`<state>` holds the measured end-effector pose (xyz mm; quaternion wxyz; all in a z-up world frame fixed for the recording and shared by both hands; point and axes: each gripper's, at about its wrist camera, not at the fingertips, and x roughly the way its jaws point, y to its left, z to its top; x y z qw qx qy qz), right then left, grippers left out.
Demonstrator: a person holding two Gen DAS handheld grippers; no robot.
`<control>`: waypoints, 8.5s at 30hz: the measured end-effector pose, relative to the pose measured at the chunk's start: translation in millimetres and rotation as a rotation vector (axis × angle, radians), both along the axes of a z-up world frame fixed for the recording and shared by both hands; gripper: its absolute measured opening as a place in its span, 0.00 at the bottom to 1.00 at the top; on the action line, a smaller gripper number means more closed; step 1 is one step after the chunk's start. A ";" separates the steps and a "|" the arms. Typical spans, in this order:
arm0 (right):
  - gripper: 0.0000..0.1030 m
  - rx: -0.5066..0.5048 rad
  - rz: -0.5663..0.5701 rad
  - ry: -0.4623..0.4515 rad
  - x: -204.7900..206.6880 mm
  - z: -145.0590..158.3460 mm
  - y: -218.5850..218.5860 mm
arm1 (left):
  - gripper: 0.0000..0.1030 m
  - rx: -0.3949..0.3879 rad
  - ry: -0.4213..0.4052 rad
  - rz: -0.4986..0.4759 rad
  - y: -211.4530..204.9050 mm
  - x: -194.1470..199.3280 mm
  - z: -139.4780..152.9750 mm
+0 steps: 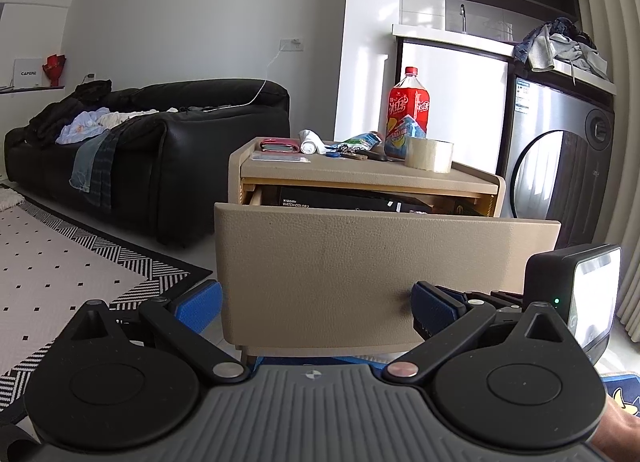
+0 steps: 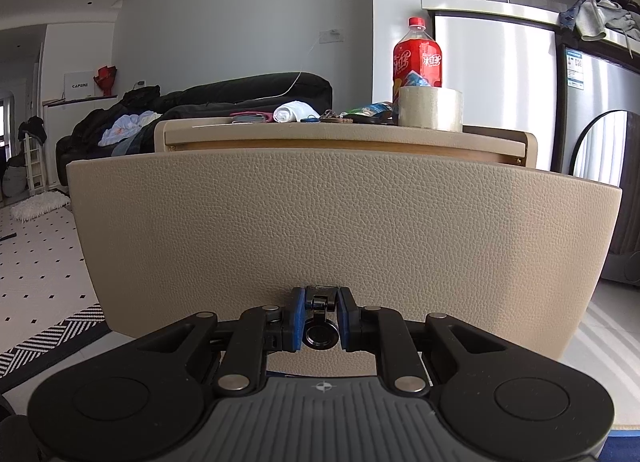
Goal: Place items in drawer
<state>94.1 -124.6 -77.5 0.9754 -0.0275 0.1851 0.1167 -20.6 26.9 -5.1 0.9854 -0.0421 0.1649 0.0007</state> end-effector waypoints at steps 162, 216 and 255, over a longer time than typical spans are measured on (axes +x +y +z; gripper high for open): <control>0.48 0.088 -0.014 -0.071 -60.6 71.0 -77.2 | 1.00 -0.016 0.019 0.000 -12.0 42.2 2.5; 0.59 0.088 -0.011 -0.081 -63.7 70.8 -72.0 | 1.00 -0.004 0.009 -0.007 -15.4 36.5 7.3; 0.59 0.082 -0.015 -0.086 -65.5 73.0 -70.9 | 1.00 -0.007 -0.004 -0.012 -15.5 31.3 9.1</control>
